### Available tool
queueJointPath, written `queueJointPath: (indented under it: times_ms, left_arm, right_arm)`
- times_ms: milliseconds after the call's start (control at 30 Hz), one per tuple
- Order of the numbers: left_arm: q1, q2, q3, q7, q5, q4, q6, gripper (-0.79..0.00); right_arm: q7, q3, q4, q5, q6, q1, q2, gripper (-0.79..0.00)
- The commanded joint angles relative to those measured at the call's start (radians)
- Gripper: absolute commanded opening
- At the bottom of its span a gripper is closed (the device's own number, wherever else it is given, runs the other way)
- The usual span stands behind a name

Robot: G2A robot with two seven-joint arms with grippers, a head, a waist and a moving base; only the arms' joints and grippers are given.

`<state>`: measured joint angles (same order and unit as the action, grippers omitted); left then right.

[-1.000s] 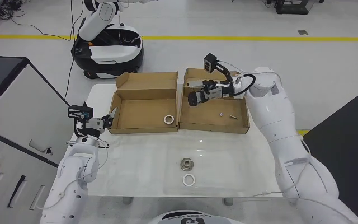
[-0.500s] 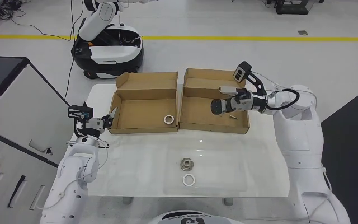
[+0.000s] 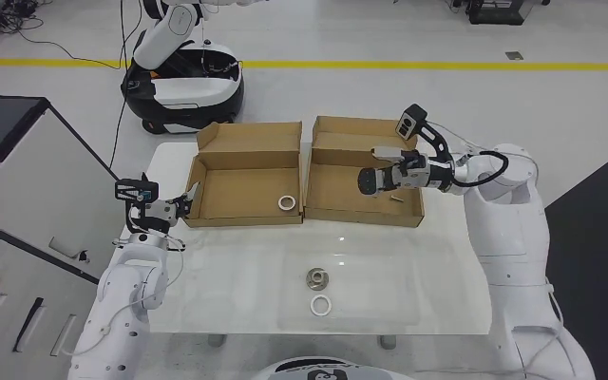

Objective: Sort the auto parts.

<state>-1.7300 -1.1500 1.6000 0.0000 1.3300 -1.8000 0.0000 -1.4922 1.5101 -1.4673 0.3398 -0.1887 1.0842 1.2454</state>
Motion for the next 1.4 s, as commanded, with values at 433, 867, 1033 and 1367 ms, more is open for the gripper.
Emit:
queueJointPath:
  times_ms: [433, 867, 1033, 1367]
  left_arm:
    - [0.0, 0.0, 0.0, 0.0, 0.0, 0.0, 0.0, 0.0]
    - [-0.012, 0.003, -0.031, -0.122, 0.021, -0.145, -0.111, 0.0]
    - [0.009, 0.006, -0.089, -0.38, 0.068, -0.259, -0.176, 0.0]
    - [0.061, 0.002, -0.181, -0.708, 0.035, -0.402, -0.212, 0.0]
  right_arm:
    - [0.0, 0.0, 0.0, 0.0, 0.0, 0.0, 0.0, 0.0]
    - [0.0, 0.0, 0.0, 0.0, 0.0, 0.0, 0.0, 0.0]
    - [0.0, 0.0, 0.0, 0.0, 0.0, 0.0, 0.0, 0.0]
    - [0.0, 0.0, 0.0, 0.0, 0.0, 0.0, 0.0, 0.0]
